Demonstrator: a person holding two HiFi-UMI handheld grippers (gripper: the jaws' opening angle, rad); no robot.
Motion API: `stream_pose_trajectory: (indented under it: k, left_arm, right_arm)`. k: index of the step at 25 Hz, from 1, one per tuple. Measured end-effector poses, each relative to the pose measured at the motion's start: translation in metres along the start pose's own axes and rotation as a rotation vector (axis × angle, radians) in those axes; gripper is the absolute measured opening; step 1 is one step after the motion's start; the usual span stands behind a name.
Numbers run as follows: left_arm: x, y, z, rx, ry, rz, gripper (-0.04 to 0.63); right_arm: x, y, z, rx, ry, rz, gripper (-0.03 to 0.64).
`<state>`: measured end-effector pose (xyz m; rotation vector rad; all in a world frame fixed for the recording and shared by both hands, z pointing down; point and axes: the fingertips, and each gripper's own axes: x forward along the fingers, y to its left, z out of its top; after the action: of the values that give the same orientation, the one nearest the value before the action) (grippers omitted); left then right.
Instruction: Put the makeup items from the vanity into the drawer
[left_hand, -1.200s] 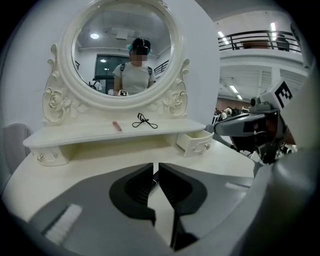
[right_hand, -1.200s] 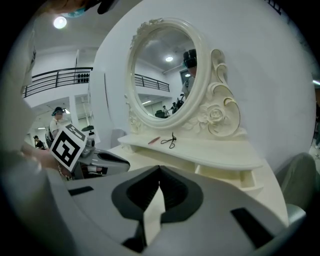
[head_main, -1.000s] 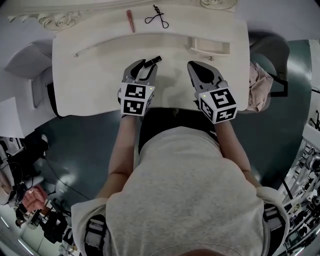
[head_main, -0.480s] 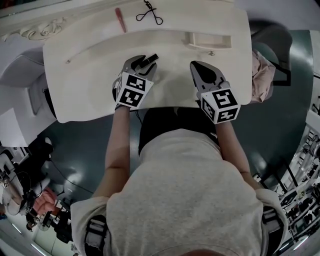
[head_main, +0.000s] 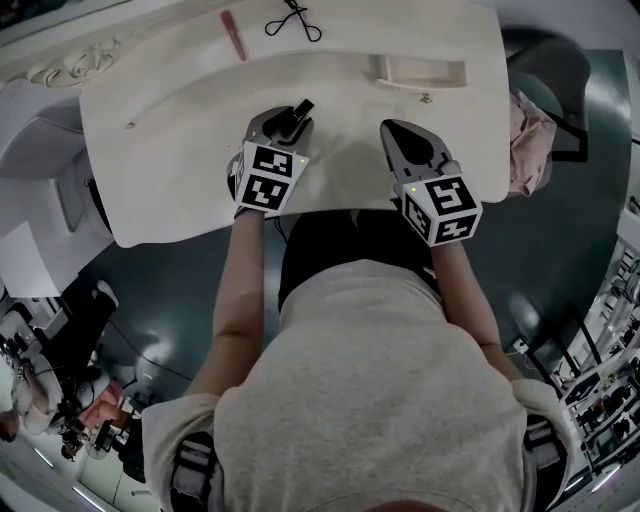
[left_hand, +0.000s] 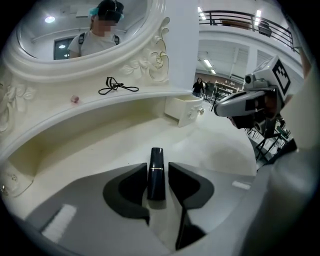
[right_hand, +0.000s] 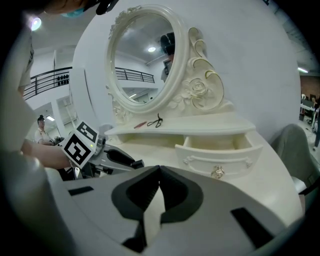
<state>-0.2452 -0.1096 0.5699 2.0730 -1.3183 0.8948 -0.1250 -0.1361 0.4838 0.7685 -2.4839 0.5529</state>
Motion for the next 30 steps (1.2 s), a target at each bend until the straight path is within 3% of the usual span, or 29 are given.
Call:
stream_pose_trajectory:
  k: [2,9,18,22,30]
  left_arm:
    - [0.001,-0.001,0.001,-0.005,-0.011,0.002,0.110]
    - [-0.006,-0.003,0.011,-0.016,-0.046,0.028,0.106]
    - [-0.024,-0.020,0.053,-0.020,-0.174,-0.035,0.106]
    - [-0.026,-0.026,0.075,0.004,-0.223,-0.070,0.106]
    - [-0.030,-0.040,0.126,0.091,-0.295,-0.065,0.106]
  right_arm:
    - [-0.001,-0.001,-0.002,-0.001,0.004,-0.005,0.009]
    - [-0.012,-0.009,0.001,0.002,-0.014,-0.044,0.009]
    - [-0.027,-0.020,0.016,0.000,-0.068,-0.091,0.008]
    - [-0.033,-0.028,0.023,-0.006,-0.097,-0.103,0.008]
    - [-0.054,-0.049,0.036,-0.005,-0.153,-0.131,0.009]
